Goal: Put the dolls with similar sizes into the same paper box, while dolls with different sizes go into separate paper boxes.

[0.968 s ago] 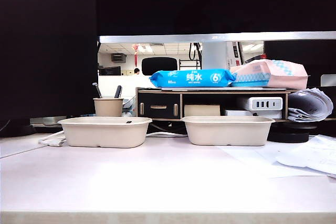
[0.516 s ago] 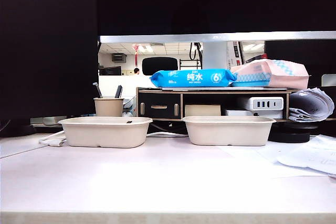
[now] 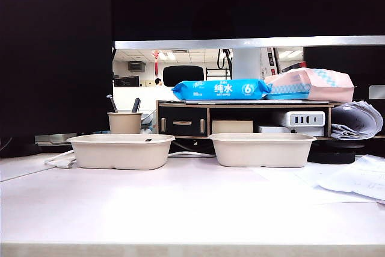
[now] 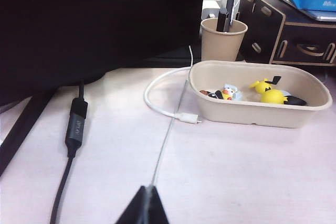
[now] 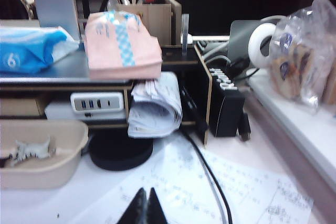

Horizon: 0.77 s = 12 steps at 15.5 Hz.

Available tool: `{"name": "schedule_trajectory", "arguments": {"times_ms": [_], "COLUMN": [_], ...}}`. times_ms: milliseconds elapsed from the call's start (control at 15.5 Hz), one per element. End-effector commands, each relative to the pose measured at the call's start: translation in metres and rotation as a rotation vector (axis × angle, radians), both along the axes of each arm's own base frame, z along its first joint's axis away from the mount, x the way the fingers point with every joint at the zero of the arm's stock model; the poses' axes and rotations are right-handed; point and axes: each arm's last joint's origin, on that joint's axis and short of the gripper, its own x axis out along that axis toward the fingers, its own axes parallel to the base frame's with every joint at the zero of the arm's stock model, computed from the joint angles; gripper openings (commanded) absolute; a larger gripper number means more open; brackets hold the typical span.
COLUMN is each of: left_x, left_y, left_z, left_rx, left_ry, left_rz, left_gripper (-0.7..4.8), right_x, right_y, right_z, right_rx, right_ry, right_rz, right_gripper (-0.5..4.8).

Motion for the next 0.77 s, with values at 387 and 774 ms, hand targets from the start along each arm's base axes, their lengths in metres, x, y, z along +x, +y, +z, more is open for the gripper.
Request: {"name": "schedule_trajectory", "arguments": {"times_ms": [387, 774], "left_x": [0.0001, 0.0001], "left_y": [0.0, 0.0], "left_z": [0.0011, 0.0011], "left_rx": [0.0, 0.0], "left_ry": [-0.01, -0.01], "left_rz": [-0.002, -0.002], "left_gripper": [-0.05, -0.05], "right_x": [0.0003, 0.0003], "right_y": [-0.0017, -0.0023], "right_z": [0.0002, 0.0004], "right_rx": [-0.003, -0.006], "right_ry": [-0.011, -0.013], "right_rz": [0.061, 0.036], "right_gripper": [-0.05, -0.05]}}
